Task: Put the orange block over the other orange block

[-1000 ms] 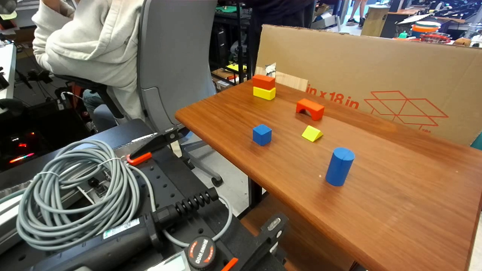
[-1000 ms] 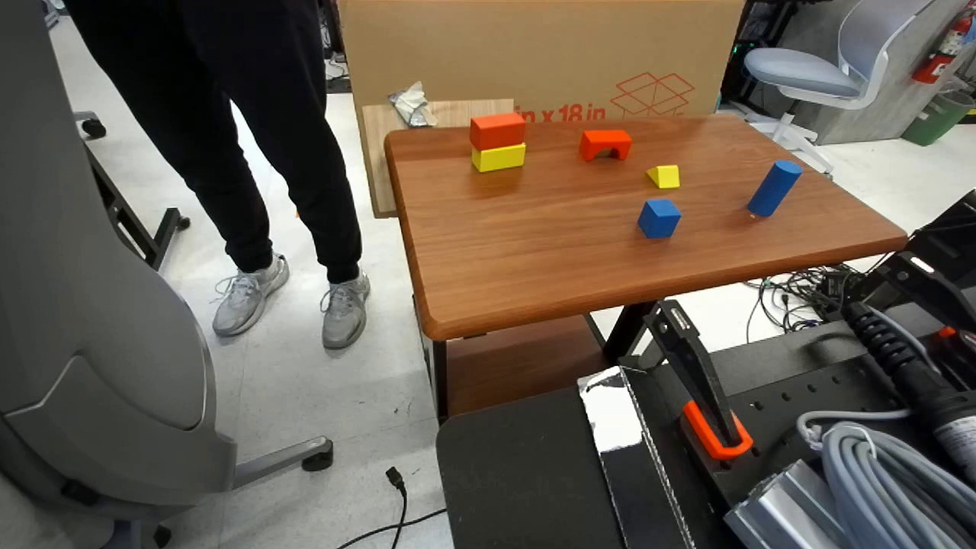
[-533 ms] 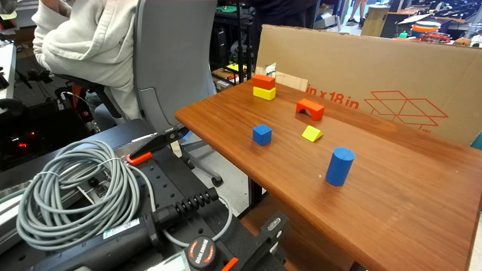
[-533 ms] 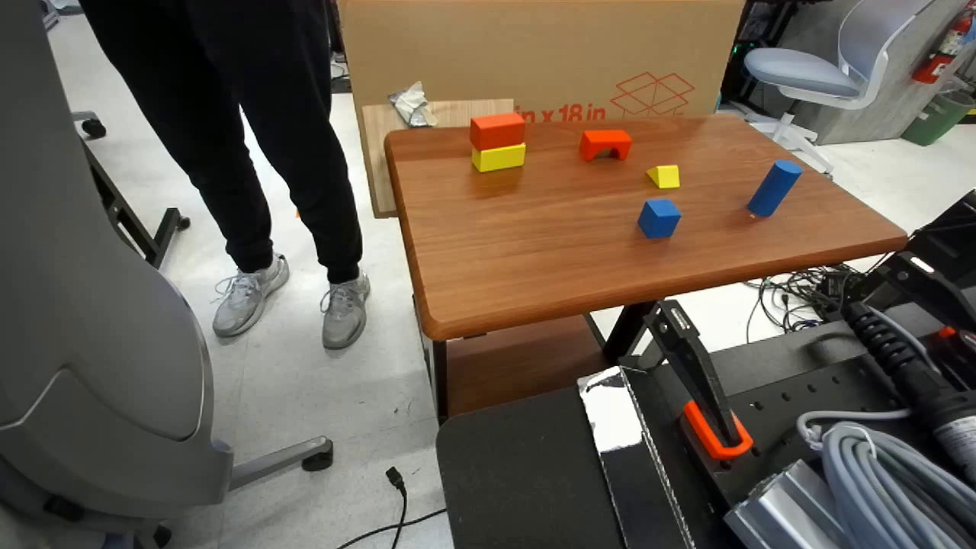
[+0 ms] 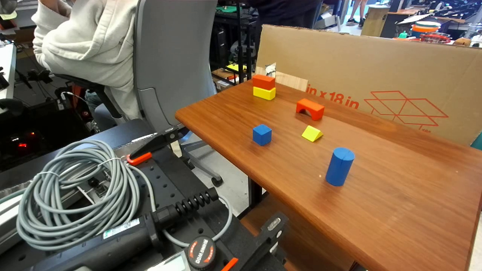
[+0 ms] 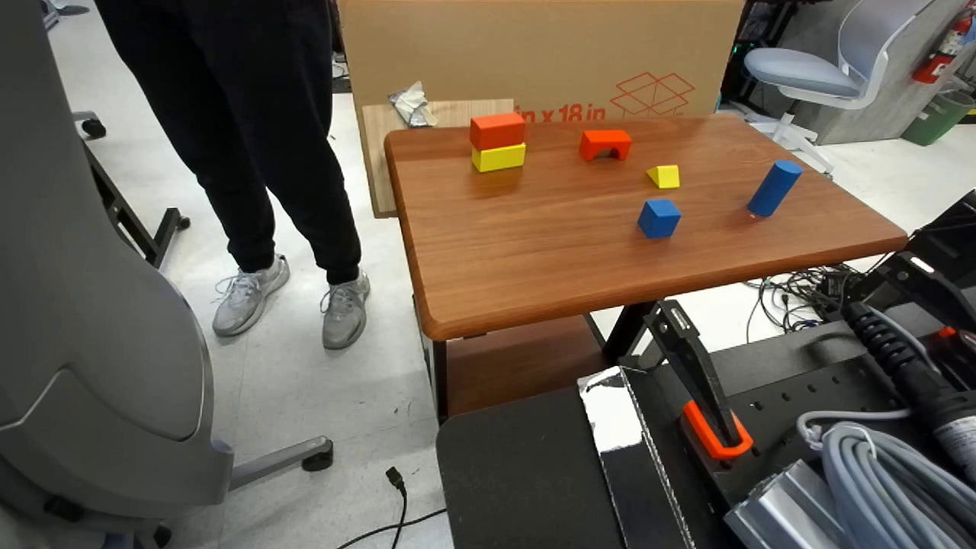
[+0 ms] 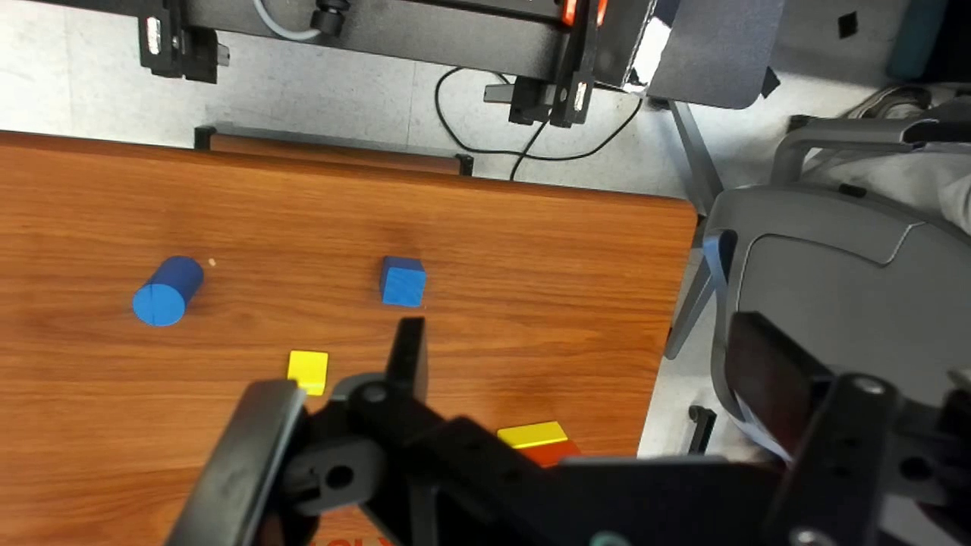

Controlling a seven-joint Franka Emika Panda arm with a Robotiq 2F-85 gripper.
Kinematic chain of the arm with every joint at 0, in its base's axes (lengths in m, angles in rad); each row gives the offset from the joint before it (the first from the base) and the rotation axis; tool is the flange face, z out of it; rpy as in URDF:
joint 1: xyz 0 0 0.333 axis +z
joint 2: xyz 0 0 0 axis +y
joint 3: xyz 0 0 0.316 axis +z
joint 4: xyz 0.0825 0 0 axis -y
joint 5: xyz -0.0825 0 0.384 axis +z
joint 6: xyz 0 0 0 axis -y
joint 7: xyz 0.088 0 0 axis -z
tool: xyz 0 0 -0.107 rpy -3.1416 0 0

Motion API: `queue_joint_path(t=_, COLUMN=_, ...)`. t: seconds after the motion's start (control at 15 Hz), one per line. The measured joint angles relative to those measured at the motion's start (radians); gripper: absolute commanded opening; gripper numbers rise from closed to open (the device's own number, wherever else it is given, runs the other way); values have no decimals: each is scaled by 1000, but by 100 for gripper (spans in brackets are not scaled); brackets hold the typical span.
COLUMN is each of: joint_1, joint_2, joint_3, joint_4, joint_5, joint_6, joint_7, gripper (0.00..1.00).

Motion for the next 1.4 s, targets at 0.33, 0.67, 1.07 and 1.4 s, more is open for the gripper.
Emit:
queue_joint_path(t=0.33, joint_1=-3, joint_2=89, joint_3=0, joint_4=36, joint_5=5, joint_6=4, joint_7=3, gripper=100)
queue_joint_path(t=0.67, joint_1=-20, joint_2=294, joint_3=10, joint_4=181, joint_5=12, joint_6=82, joint_7=41, gripper=100)
queue_joint_path(t=1.07, joint_1=-41, joint_2=534, joint_3=53, joint_4=376, joint_5=6, joint_6=145, joint_7=161, gripper=100)
queue_joint_path(t=1.4, joint_1=-53, joint_2=690, joint_3=63, joint_4=531, joint_5=4, joint_6=145, joint_7=240, gripper=100)
